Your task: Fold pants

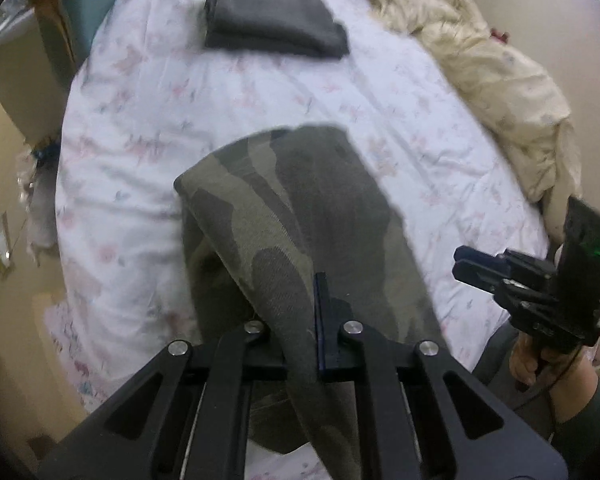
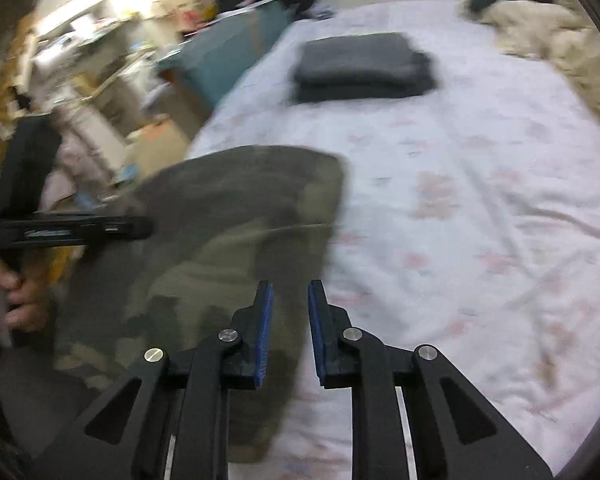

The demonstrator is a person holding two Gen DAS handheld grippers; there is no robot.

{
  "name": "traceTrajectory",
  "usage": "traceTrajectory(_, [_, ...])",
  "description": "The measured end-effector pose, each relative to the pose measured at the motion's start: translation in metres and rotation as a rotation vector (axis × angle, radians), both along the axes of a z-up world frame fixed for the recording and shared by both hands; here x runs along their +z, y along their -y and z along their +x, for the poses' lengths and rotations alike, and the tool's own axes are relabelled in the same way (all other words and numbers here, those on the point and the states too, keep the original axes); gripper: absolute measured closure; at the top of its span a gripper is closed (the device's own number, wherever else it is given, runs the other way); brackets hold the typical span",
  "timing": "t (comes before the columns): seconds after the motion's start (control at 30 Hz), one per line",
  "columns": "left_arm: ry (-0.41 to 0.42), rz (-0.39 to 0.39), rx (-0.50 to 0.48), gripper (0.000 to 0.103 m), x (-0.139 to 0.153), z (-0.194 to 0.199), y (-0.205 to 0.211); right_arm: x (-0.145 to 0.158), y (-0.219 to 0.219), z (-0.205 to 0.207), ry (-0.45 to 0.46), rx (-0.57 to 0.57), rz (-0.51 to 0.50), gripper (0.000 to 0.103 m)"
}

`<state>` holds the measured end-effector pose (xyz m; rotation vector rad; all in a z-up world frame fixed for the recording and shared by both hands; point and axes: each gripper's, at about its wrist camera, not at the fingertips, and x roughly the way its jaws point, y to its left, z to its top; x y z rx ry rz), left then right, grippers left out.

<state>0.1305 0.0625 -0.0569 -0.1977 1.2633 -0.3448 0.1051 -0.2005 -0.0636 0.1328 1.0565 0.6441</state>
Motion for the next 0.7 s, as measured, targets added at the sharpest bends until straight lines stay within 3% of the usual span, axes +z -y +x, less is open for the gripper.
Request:
traceTrajectory(0.13, [-0.052,0.069,0.039,0.094,-0.030,0.001,-0.003,-0.028,-0.041,-0.005,-0.030,0.102,-0.086,0.084])
traceTrajectory(0.17, [-0.067,0.102,0.062,0.086,-0.039,0.004,-0.005,-0.034,-0.046,-0.007,-0.026,0.108,-0.104,0.084])
traceTrajectory(0.2, [-0.081,0.145,0.080,0.068,-0.046,0.006,-0.006,-0.041,-0.051,-0.009,-0.029,0.106,-0.112,0.084])
traceTrajectory(0.27, [-0.079,0.290,0.138,0.046,-0.052,0.007,-0.010,-0.046,-0.054,-0.013,-0.030,0.095,-0.106,0.084])
traceTrajectory(0.3, [-0.055,0.349,0.191,0.042,-0.049,0.008,-0.015,-0.047,-0.055,-0.014,-0.029,0.099,-0.116,0.084])
traceTrajectory(0.37, [-0.028,0.369,0.288,0.032,-0.043,0.011,-0.028,-0.046,-0.052,-0.016,-0.032,0.096,-0.114,0.084])
traceTrajectory(0.43, [-0.026,0.324,0.364,0.032,-0.039,0.016,-0.040,-0.047,-0.050,-0.015,-0.043,0.089,-0.110,0.084])
traceTrajectory(0.53, [-0.036,0.146,0.387,0.032,-0.040,0.030,-0.041,-0.046,-0.052,-0.017,-0.032,0.094,-0.122,0.084])
traceTrajectory(0.63, [-0.074,0.149,0.317,0.032,-0.055,0.053,-0.030,-0.046,-0.052,-0.017,-0.029,0.093,-0.111,0.084])
traceTrajectory(0.67, [-0.116,0.089,0.337,0.032,-0.064,0.059,-0.035,-0.046,-0.052,-0.016,-0.030,0.092,-0.109,0.084])
traceTrajectory(0.7, [-0.175,-0.041,0.369,0.038,-0.074,0.065,-0.043,-0.047,-0.051,-0.016,-0.034,0.090,-0.105,0.084])
